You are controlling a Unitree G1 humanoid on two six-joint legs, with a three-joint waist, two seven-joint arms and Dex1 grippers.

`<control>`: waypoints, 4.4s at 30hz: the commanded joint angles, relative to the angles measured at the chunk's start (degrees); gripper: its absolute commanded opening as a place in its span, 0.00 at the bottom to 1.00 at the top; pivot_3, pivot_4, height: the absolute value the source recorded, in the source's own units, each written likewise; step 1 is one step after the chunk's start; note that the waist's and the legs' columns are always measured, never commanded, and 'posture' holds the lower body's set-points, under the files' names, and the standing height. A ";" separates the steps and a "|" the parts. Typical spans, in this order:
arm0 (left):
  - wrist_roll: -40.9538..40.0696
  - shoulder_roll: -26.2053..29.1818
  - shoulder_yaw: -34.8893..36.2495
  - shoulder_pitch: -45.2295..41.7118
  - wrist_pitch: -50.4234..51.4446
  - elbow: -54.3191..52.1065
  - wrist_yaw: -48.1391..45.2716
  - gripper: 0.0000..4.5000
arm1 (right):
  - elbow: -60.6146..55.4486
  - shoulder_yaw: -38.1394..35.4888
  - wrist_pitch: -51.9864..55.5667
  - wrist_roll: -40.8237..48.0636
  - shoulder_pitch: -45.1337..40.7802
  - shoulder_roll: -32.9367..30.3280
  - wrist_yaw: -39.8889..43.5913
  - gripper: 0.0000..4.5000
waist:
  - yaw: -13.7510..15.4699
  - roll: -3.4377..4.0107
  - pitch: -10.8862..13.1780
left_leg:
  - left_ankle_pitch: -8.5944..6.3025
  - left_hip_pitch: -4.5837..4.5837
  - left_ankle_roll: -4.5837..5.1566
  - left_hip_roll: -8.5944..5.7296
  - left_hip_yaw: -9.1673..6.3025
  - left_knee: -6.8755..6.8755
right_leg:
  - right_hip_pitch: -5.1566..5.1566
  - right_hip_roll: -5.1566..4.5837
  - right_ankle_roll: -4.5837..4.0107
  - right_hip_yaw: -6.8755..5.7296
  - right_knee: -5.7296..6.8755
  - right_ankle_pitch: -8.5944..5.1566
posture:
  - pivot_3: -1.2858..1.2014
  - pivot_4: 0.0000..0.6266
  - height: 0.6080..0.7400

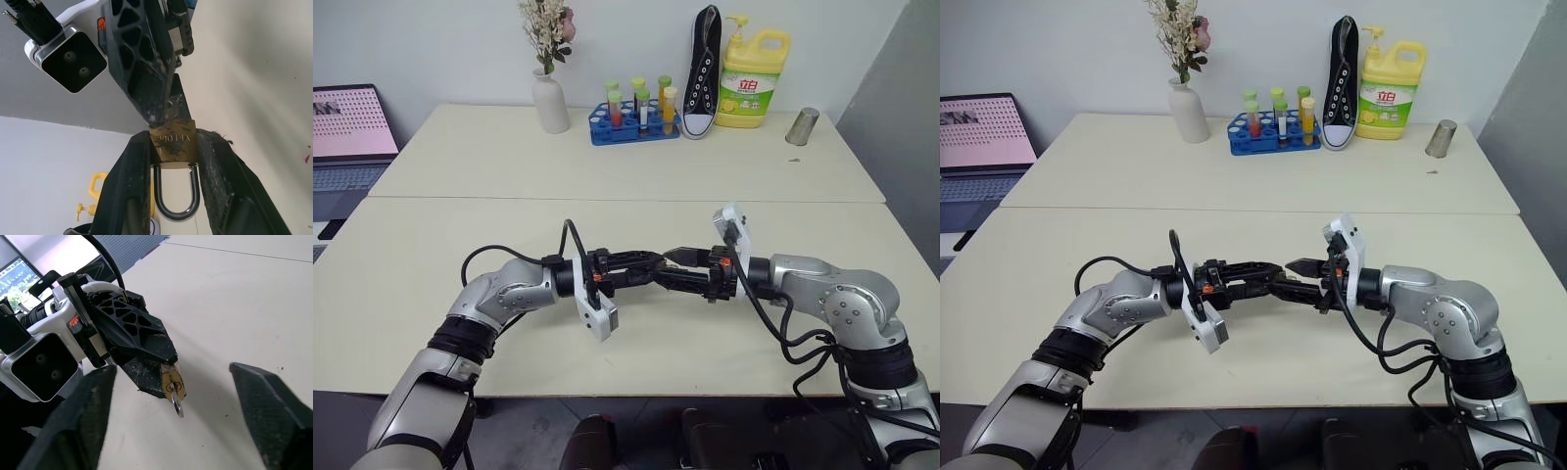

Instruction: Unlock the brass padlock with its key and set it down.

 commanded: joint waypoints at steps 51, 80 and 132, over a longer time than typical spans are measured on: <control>-59.30 -1.02 5.56 4.95 72.61 -21.69 -33.15 0.00 | -5.38 -2.08 -2.77 -3.14 0.23 -3.21 9.78 0.04 | -0.10 0.00 0.01 | 0.00 0.00 0.00 -0.01 -0.02 0.02 | 0.00 0.30 0.25 -0.03 -0.01 -0.15 | 0.52 0.24 1.00; -70.24 -0.48 14.06 8.15 103.58 -35.07 -41.75 0.00 | -4.42 -2.18 -4.98 -4.97 0.68 -4.01 10.13 0.04 | -0.09 -0.01 0.02 | 0.00 0.01 0.00 0.01 -0.06 0.02 | -0.01 0.31 0.25 0.08 -0.02 -0.17 | 0.52 0.24 1.00; -44.15 6.11 11.62 18.15 61.36 -30.34 -48.99 1.00 | 14.02 -0.59 11.09 -7.65 -2.41 3.61 0.64 0.04 | -0.07 0.02 0.05 | 0.00 -0.01 0.00 0.01 0.03 -0.04 | -0.06 0.08 0.20 0.12 -0.07 -0.20 | 0.52 0.24 1.00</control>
